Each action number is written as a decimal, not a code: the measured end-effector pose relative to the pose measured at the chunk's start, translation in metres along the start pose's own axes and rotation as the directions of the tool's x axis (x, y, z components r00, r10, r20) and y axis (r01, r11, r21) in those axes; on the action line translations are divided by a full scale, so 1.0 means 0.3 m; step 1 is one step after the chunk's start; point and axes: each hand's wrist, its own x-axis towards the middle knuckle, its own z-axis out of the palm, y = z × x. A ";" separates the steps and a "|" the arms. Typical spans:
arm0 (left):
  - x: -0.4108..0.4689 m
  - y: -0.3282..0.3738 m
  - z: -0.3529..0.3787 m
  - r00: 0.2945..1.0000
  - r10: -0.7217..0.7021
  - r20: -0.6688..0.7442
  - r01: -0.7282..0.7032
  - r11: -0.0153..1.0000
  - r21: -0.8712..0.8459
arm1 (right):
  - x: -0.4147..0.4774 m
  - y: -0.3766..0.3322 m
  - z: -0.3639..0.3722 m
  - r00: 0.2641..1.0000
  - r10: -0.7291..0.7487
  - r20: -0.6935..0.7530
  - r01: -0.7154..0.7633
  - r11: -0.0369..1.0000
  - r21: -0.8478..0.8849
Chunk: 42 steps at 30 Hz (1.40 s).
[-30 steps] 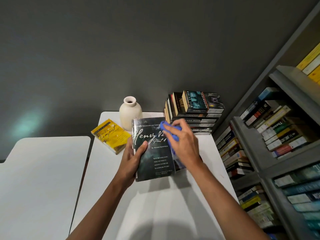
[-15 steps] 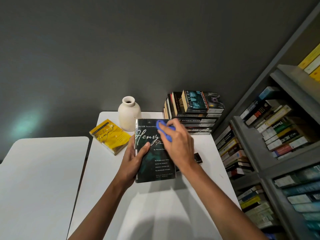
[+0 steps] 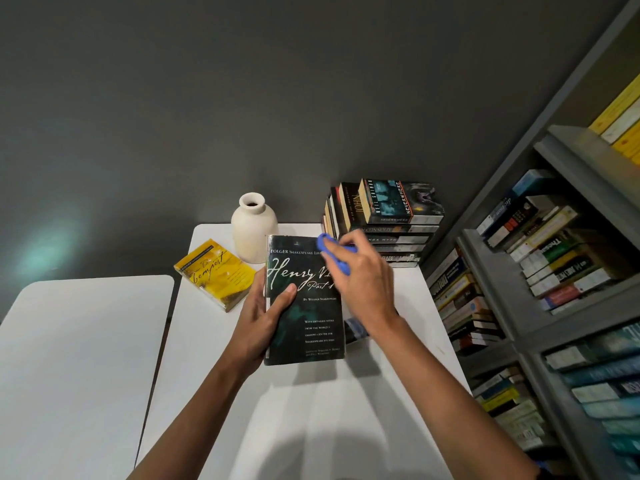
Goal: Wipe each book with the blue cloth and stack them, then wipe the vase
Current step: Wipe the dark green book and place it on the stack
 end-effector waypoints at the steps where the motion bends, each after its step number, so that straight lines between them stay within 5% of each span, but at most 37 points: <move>1: -0.001 0.000 0.000 1.000 -0.002 0.001 0.002 1.000 -0.002 | 0.012 0.015 -0.003 0.997 0.066 -0.034 -0.066 0.998 -0.004; 3: 0.001 -0.002 0.013 1.000 -0.004 0.000 0.004 1.000 -0.009 | 0.022 -0.010 0.004 0.992 0.099 -0.079 -0.100 0.995 -0.005; 7: 0.005 -0.005 0.025 1.000 0.001 -0.015 -0.001 1.000 -0.012 | -0.009 -0.091 0.031 0.993 -0.113 0.014 0.113 0.994 0.000; 12: -0.003 0.001 0.006 1.000 0.001 -0.013 -0.001 1.000 -0.007 | 0.013 -0.004 0.007 0.997 0.065 -0.042 -0.065 0.998 -0.008; 17: 0.010 -0.007 0.036 0.999 0.031 -0.018 -0.031 0.999 0.032 | 0.000 -0.119 0.036 0.989 -0.147 0.011 0.146 0.989 0.015; 23: 0.004 -0.017 0.006 0.999 0.020 -0.027 -0.020 1.000 0.019 | 0.000 -0.015 0.011 0.999 0.049 -0.008 -0.049 0.999 -0.005; 30: -0.009 -0.034 0.035 0.999 0.047 0.005 -0.048 0.994 0.097 | 0.003 -0.140 0.038 0.992 -0.124 0.021 0.121 0.986 0.111; 36: -0.026 -0.029 0.019 1.000 0.013 -0.003 -0.013 0.999 0.031 | -0.009 -0.043 0.025 0.999 0.037 -0.037 -0.036 0.999 0.041; 42: -0.031 -0.013 0.030 0.998 0.055 0.042 -0.060 0.989 0.132 | -0.004 -0.156 0.044 0.984 -0.176 0.008 0.173 0.977 0.128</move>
